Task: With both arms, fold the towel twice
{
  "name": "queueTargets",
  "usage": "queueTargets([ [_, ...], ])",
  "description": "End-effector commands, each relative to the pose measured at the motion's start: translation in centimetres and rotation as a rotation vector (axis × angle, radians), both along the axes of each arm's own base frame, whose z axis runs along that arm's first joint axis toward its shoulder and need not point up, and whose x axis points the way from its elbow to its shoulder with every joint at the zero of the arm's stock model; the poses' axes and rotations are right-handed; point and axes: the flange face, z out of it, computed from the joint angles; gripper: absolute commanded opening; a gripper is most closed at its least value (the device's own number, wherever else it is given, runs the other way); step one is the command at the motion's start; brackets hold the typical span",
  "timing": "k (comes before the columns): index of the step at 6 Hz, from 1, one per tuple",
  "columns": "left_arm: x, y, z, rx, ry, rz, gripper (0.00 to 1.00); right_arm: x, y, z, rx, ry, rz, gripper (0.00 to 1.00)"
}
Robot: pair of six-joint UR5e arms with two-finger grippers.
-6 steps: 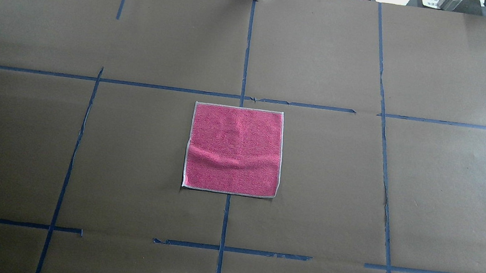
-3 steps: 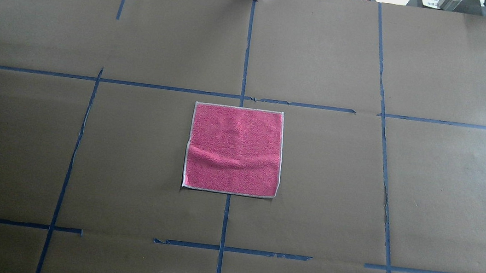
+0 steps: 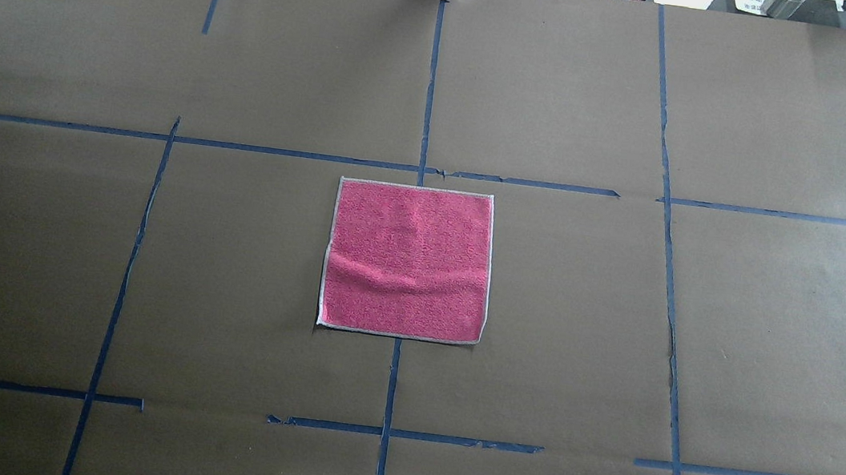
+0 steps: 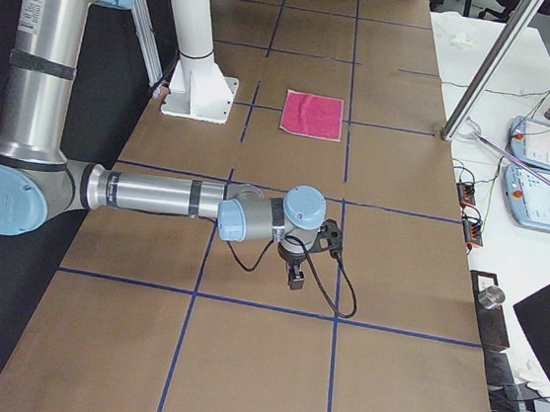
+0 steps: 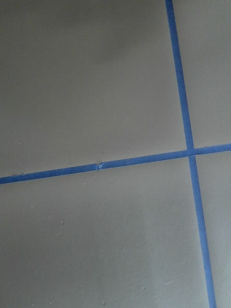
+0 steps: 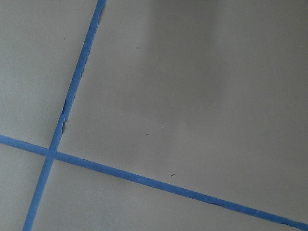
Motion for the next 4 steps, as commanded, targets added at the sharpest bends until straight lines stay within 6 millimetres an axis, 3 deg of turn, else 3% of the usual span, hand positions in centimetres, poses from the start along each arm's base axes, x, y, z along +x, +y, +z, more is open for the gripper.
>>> queueTargets([
  [1, 0.0, -0.2, -0.1, 0.004, 0.0, 0.0, 1.0, -1.1, -0.2, -0.5, 0.009, -0.005, -0.022, 1.0],
  [3, 0.0, -0.6, -0.5, 0.04, 0.001, 0.004, 1.0, -3.1, -0.8, -1.5, -0.013, -0.01, -0.025, 1.0],
  [4, 0.0, -0.4, -0.6, 0.052, 0.003, 0.005, 1.0, -5.8, -1.2, -4.5, -0.063, -0.022, 0.014, 1.0],
])
